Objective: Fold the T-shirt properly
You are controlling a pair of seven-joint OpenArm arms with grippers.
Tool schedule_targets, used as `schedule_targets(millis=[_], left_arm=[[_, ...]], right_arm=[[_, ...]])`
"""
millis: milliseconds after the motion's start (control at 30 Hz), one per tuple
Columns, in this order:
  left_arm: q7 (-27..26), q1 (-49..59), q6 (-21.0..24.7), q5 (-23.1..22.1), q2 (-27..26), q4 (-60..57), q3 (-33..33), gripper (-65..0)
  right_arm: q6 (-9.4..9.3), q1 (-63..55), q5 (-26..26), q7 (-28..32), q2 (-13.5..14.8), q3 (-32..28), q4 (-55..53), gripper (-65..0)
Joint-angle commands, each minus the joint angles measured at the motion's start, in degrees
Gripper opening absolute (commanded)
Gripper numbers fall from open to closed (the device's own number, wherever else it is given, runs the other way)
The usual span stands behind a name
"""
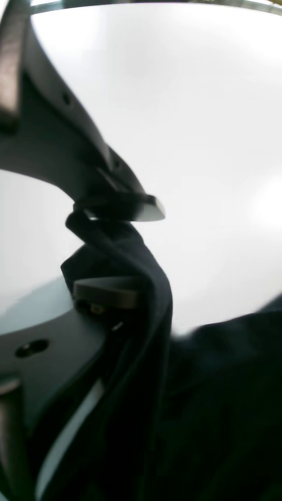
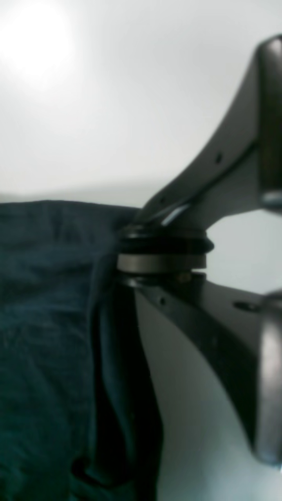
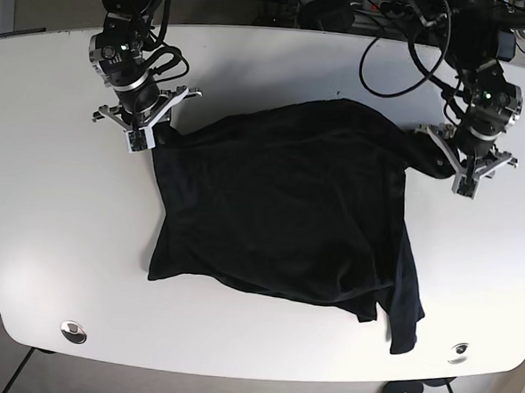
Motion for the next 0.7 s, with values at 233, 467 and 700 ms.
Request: schedule_targets(millis=[233, 467, 700], left_arm=[[13.5, -11.9, 0.3, -5.4, -0.9, -6.6, 0.2, -42.6], [18.9, -9.6, 0.3, -23.8, -3.5, -10.2, 11.8, -42.8], [7.7, -13.7, 0.3, -22.3, -3.3, -13.9, 14.0, -42.9]], right_arm=[[-0.17, 0.5, 0.4, 1.7, -0.2, 0.0, 1.5, -62.9], [-0.43, 1.4, 0.4, 1.7, -0.2, 0.1, 1.2, -62.9], [-0.52, 2.7, 0.4, 1.7, -0.2, 0.1, 1.1, -62.9]])
